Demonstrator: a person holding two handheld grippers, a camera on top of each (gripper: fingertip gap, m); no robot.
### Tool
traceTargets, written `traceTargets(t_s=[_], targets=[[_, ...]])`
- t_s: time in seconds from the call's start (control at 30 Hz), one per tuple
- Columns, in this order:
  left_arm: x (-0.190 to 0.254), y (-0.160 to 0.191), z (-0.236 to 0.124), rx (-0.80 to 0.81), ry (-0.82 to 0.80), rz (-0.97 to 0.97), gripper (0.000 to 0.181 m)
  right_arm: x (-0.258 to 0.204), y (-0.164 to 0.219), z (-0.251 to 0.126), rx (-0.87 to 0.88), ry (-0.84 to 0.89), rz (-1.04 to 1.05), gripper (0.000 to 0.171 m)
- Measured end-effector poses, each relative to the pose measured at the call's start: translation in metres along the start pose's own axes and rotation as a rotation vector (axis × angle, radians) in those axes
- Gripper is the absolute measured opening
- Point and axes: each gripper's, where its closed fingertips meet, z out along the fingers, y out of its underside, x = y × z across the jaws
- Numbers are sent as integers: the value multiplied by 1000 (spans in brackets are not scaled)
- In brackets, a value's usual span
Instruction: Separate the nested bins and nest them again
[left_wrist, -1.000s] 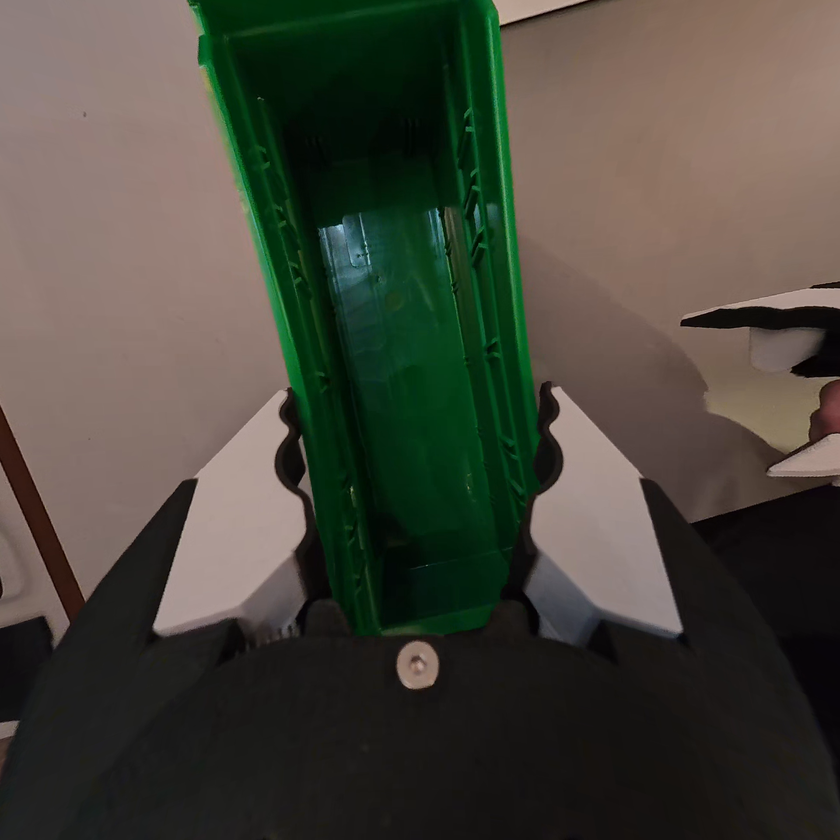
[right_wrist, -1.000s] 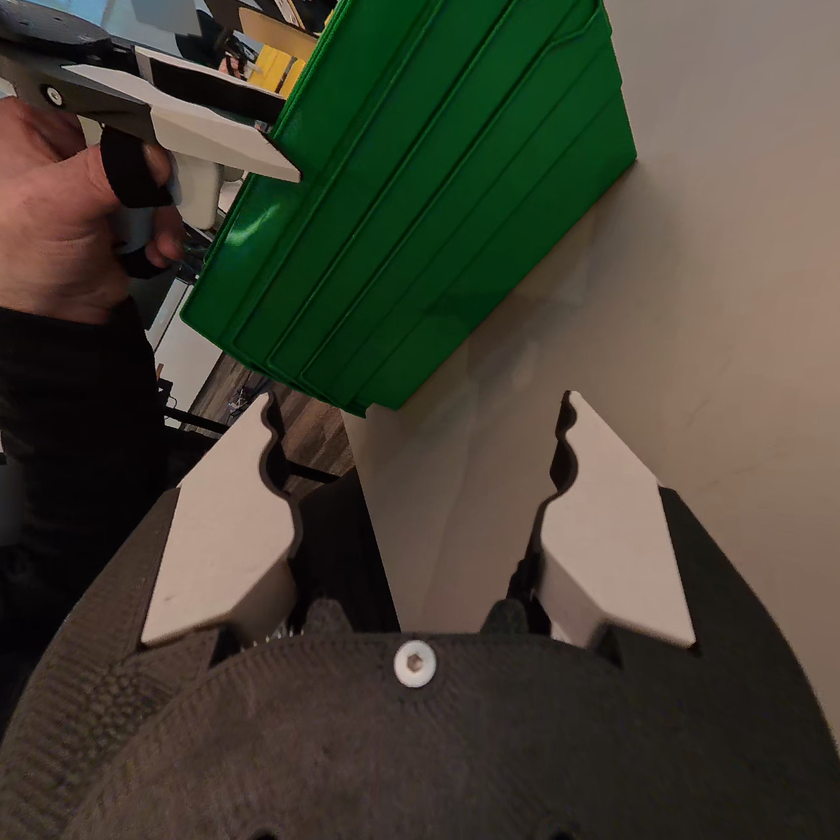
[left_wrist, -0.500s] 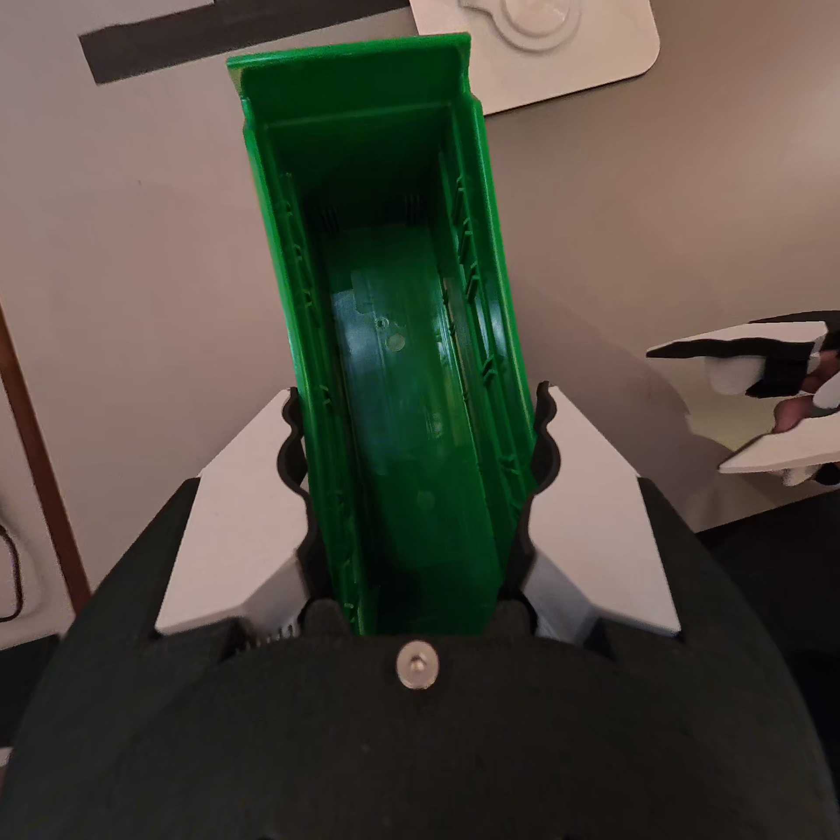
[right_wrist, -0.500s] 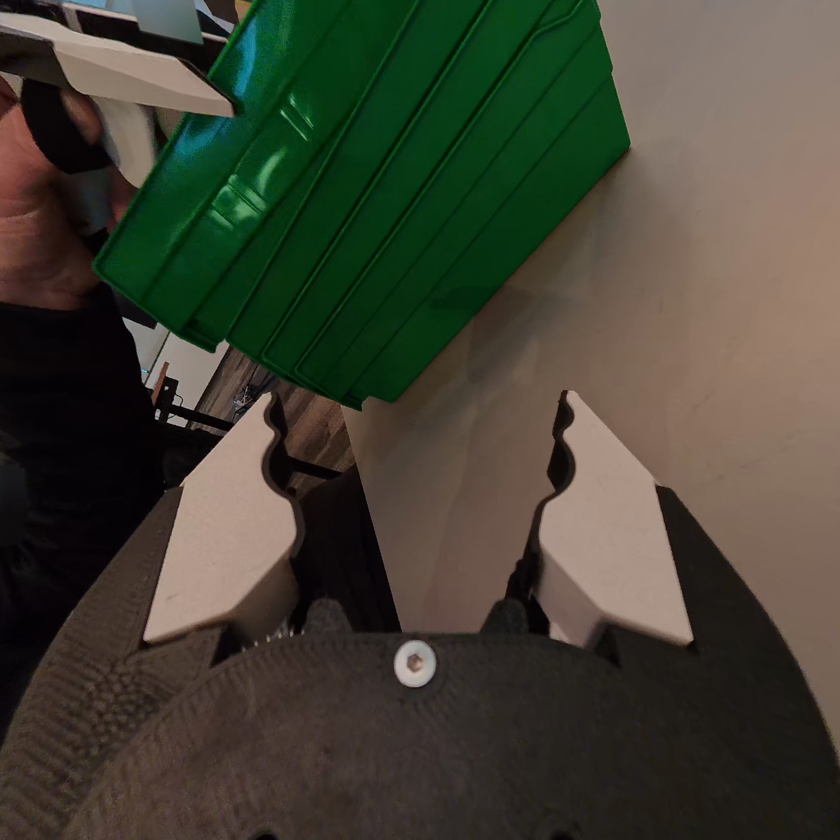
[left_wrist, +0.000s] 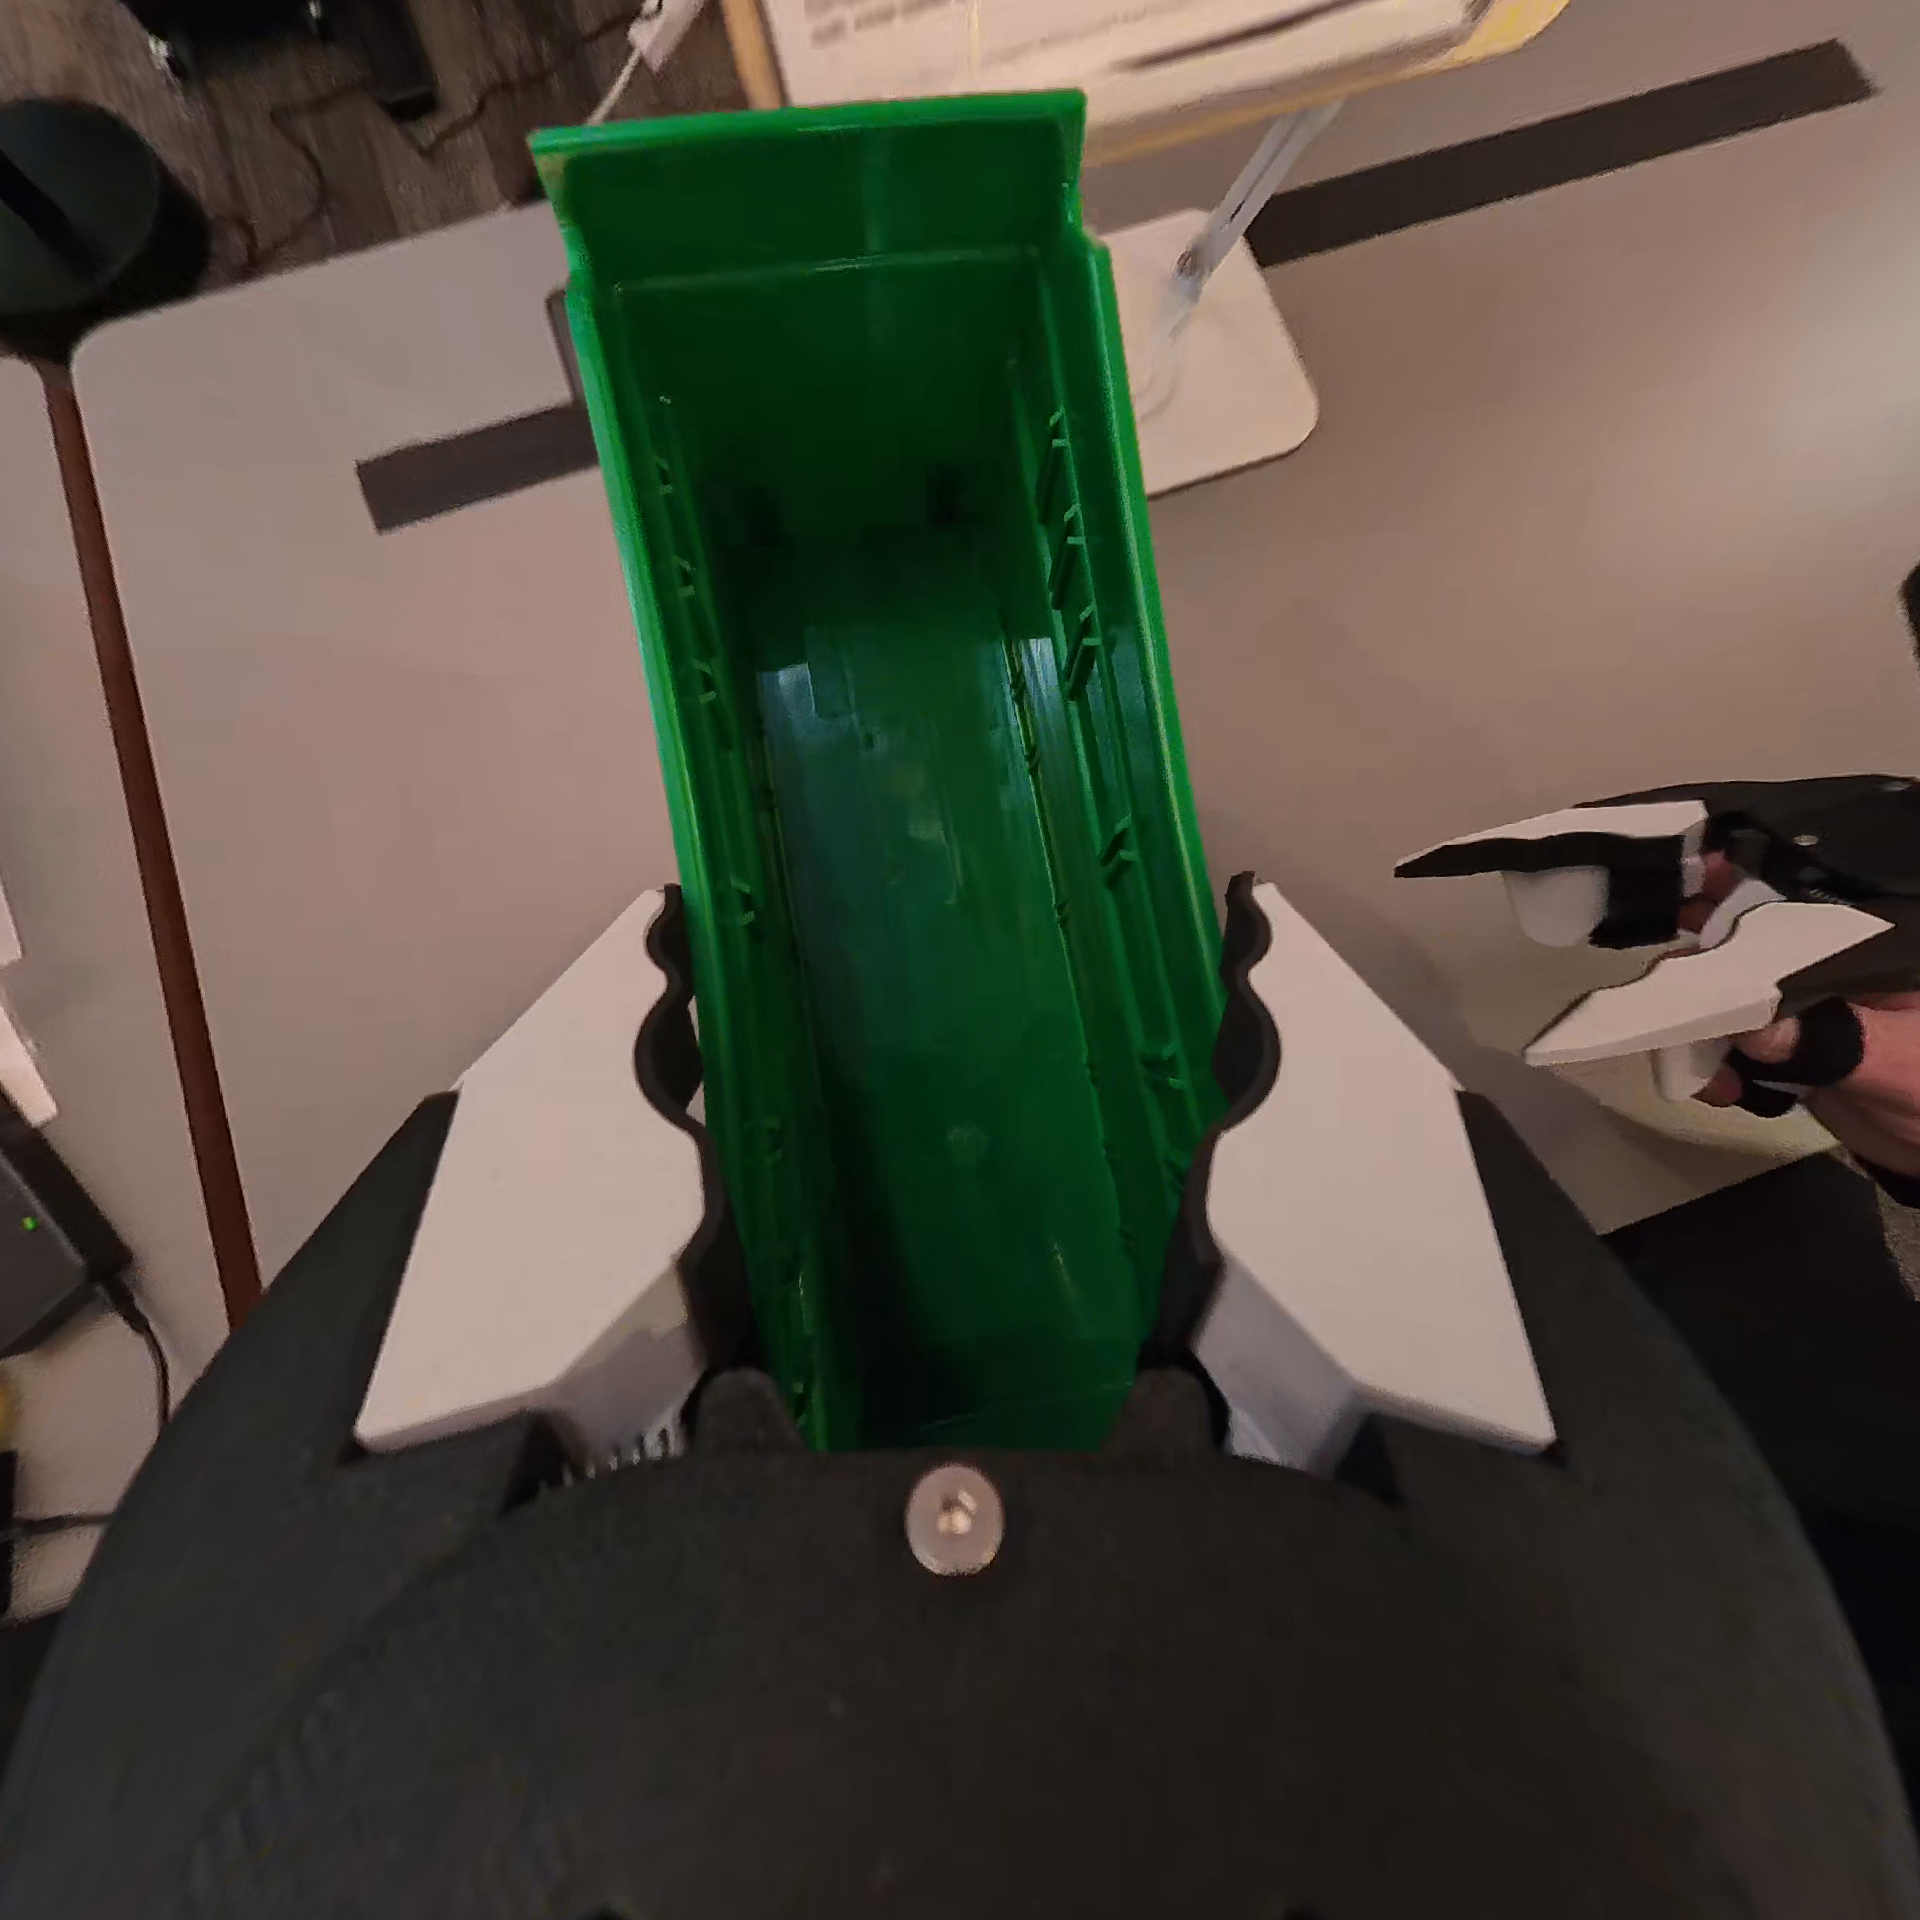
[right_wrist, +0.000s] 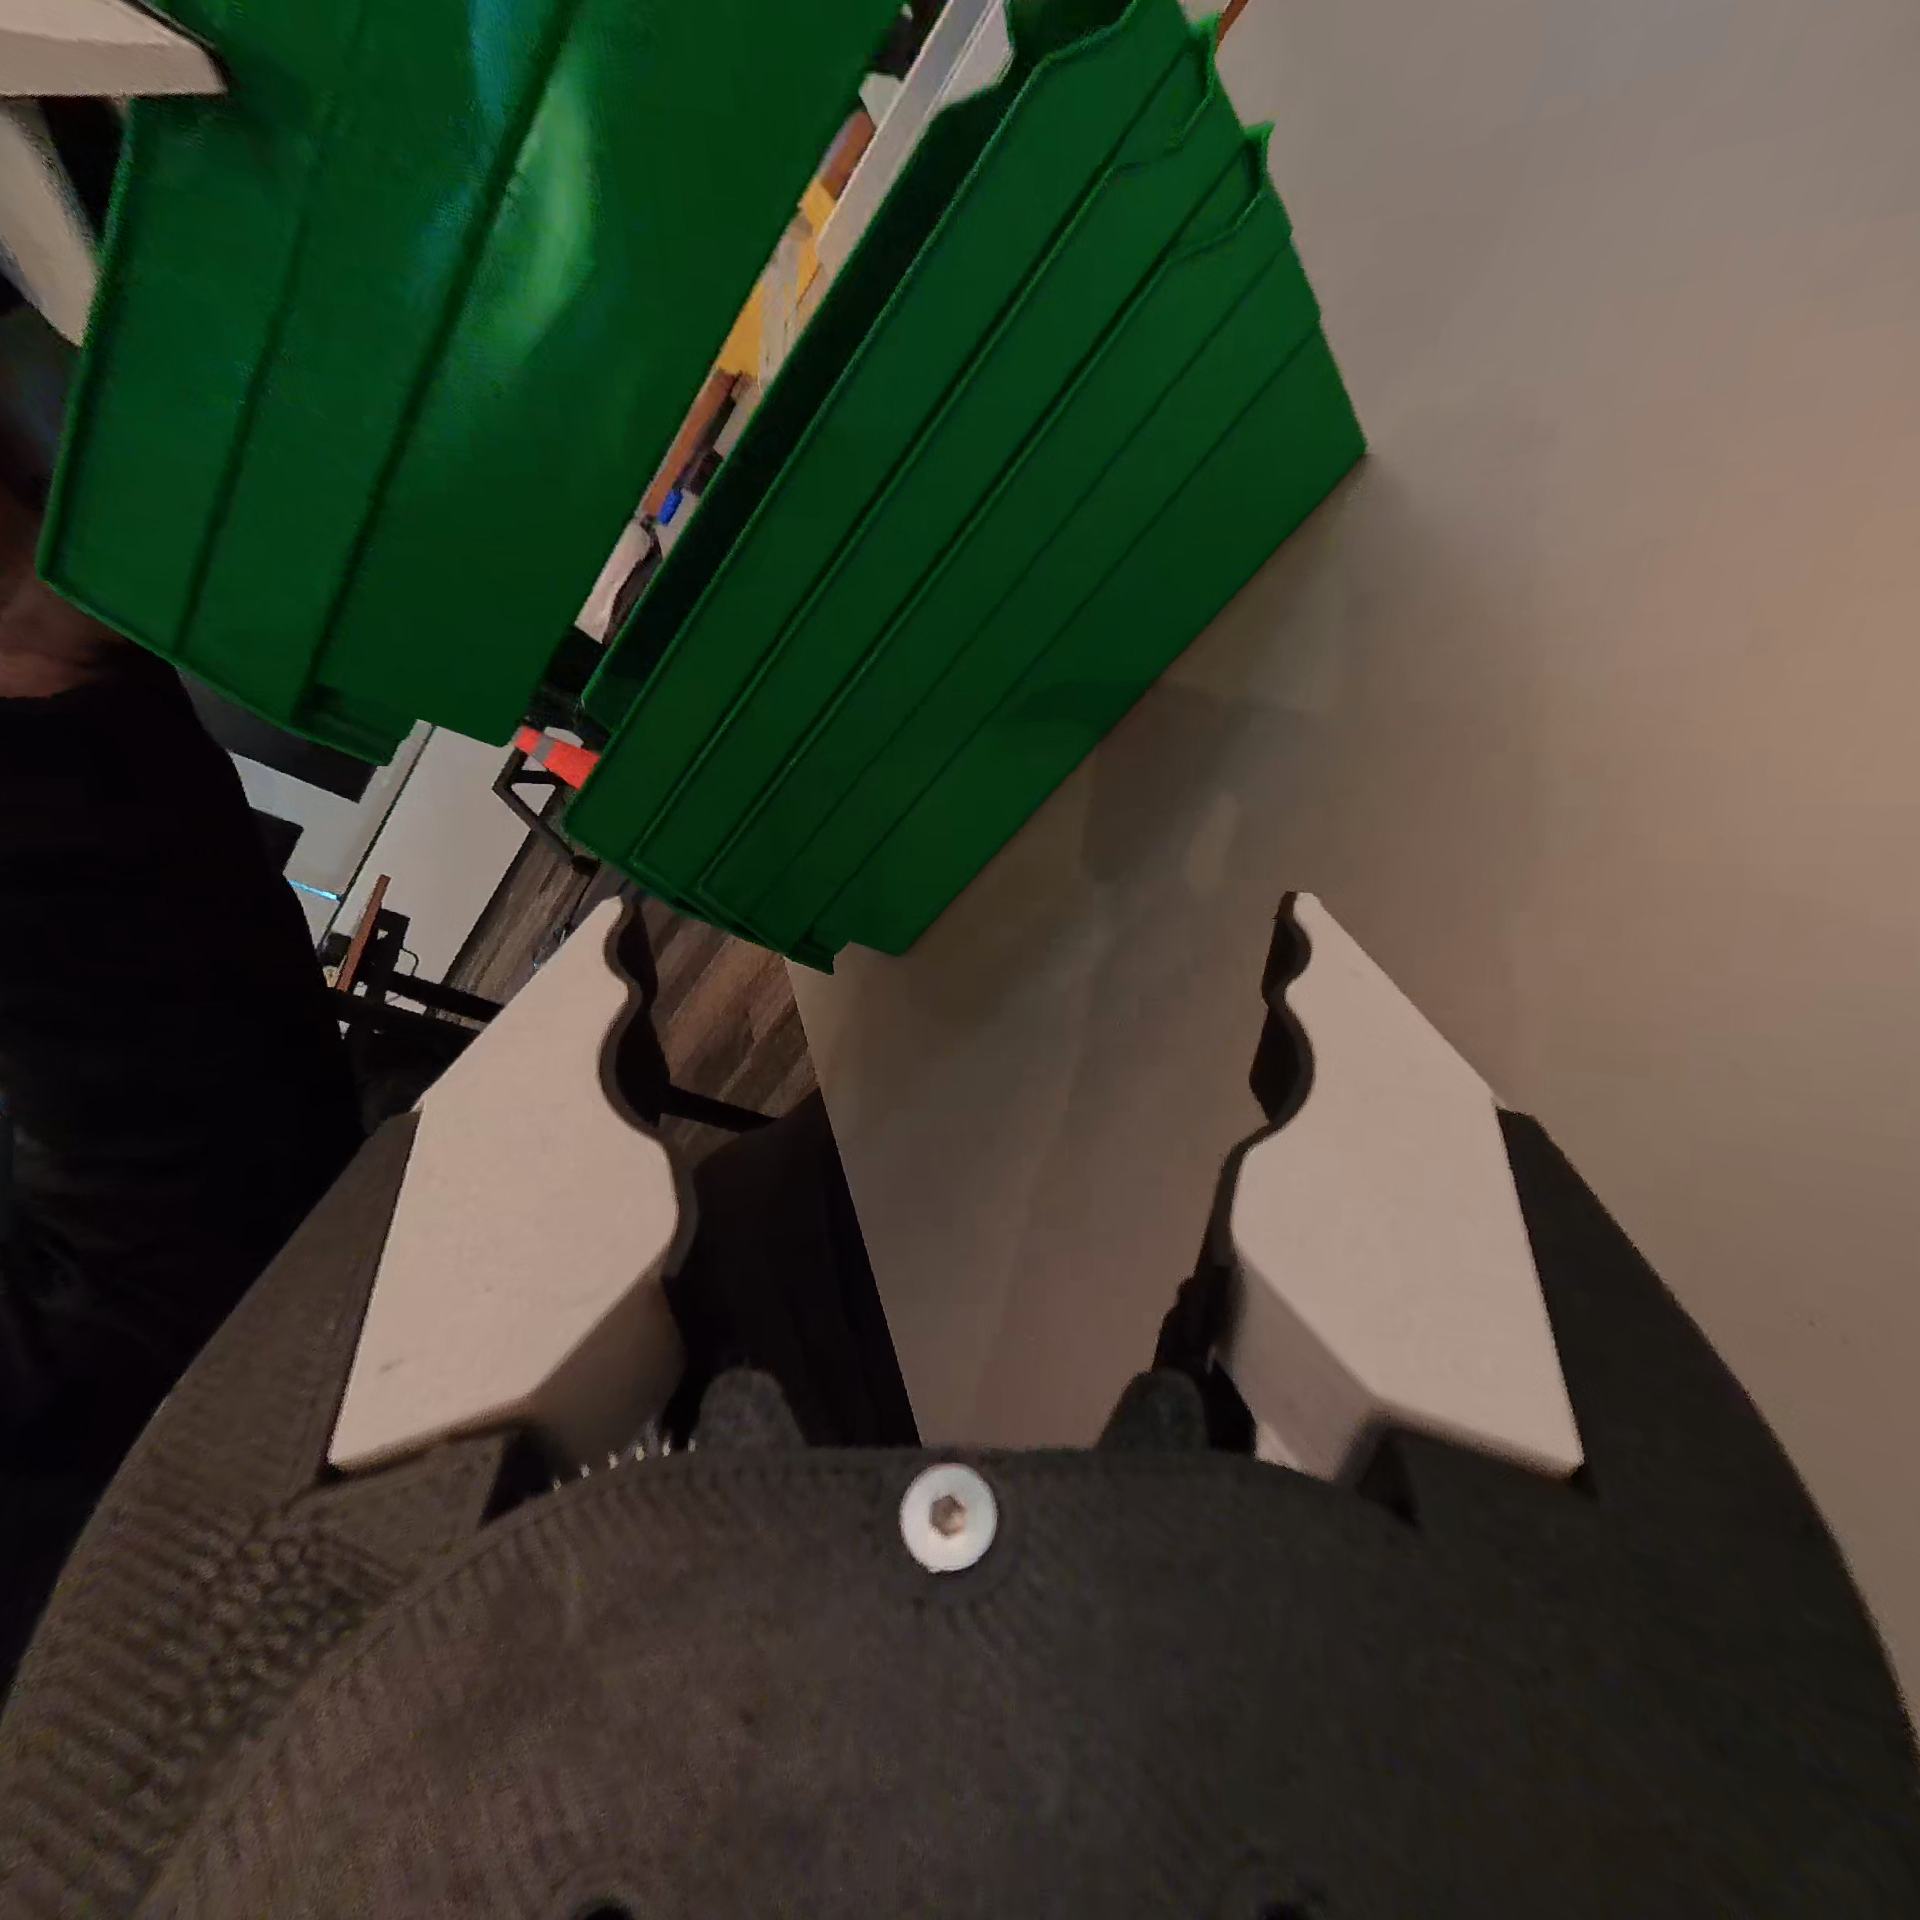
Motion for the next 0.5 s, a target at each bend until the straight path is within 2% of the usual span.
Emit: traceTargets(t_s=[0.13, 0.23, 0.37, 0.5], targets=[[33, -27, -7, 55, 55, 52, 100, 5, -13, -24, 52, 14, 7, 117], [73, -40, 5, 57, 118, 112, 101, 13, -22, -54, 105, 41, 15, 117], [134, -40, 47, 25, 194, 179, 101, 34, -30, -106, 185, 103, 27, 118], [181, -13, 100, -28, 209, 239, 101, 58, -23, -154, 240, 175, 60, 117]])
